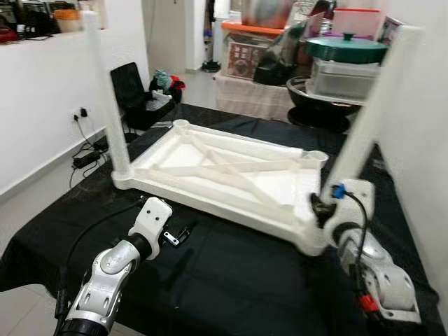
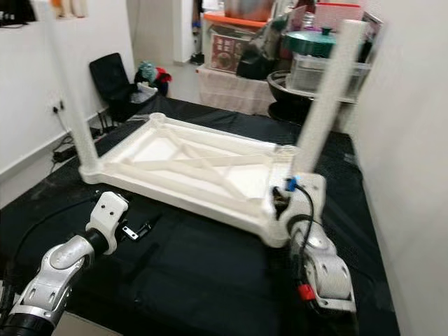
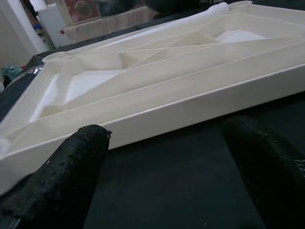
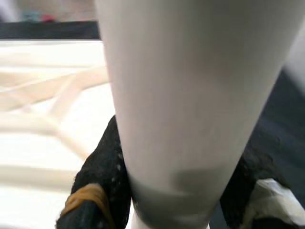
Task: Building children table
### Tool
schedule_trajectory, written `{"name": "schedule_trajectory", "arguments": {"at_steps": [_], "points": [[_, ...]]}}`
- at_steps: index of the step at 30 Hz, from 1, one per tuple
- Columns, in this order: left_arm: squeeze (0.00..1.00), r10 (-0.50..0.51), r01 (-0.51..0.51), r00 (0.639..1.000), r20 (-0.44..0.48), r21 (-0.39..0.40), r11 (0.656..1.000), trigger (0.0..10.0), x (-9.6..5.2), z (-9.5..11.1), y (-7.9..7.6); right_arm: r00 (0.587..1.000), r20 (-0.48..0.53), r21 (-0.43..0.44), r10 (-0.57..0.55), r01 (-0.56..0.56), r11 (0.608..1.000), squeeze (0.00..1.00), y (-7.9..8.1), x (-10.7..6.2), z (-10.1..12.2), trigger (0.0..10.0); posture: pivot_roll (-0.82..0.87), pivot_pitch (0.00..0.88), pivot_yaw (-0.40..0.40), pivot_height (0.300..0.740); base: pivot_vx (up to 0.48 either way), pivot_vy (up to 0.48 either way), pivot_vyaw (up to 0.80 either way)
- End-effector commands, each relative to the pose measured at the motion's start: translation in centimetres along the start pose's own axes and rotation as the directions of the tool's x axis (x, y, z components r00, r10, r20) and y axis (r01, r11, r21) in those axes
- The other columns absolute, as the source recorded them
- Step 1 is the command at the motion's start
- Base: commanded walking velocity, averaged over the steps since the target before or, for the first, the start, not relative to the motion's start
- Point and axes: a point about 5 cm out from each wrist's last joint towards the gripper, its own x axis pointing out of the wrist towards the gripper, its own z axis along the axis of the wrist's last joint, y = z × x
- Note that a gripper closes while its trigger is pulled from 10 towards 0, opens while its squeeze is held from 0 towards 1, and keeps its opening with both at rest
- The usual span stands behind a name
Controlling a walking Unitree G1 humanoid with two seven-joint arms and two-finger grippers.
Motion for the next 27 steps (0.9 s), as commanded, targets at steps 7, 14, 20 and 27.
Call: {"name": "schedule_trajectory", "arguments": {"at_steps": [7, 14, 20, 27], "points": [[0.00, -0.026, 0.026, 1.000, -0.008, 0.001, 1.000, 10.0, 0.5, -0.1, -0.4, 0.978, -0.054, 0.083, 0.201, -0.196, 0.977, 0.00, 3.7, -2.9, -1.5, 10.0, 0.02, 0.000, -0.065, 0.740, 0.000, 0.000, 0.00], [0.00, -0.030, 0.030, 1.000, 0.003, -0.003, 1.000, 10.0, 0.7, 0.1, -0.6, 0.371, 0.248, 0.013, 0.895, -0.925, 0.380, 0.00, 9.2, -9.3, 4.5, 10.0, 0.03, 0.000, -0.076, 0.740, 0.000, 0.000, 0.00], [0.00, -0.024, 0.024, 1.000, 0.001, -0.001, 1.000, 10.0, 0.4, 0.0, -0.3, 0.230, 0.200, -0.053, 0.952, -0.968, 0.245, 0.00, 7.8, -10.0, 4.8, 10.0, 0.04, 0.000, -0.085, 0.740, 0.000, 0.000, 0.00], [0.00, -0.022, 0.022, 1.000, -0.005, 0.000, 1.000, 10.0, 0.2, -0.1, -0.5, 0.156, 0.036, -0.154, 0.987, -0.975, 0.160, 0.83, 7.4, -10.3, 3.1, 10.0, 0.05, 0.000, -0.087, 0.740, 0.000, 0.000, 0.00]]}}
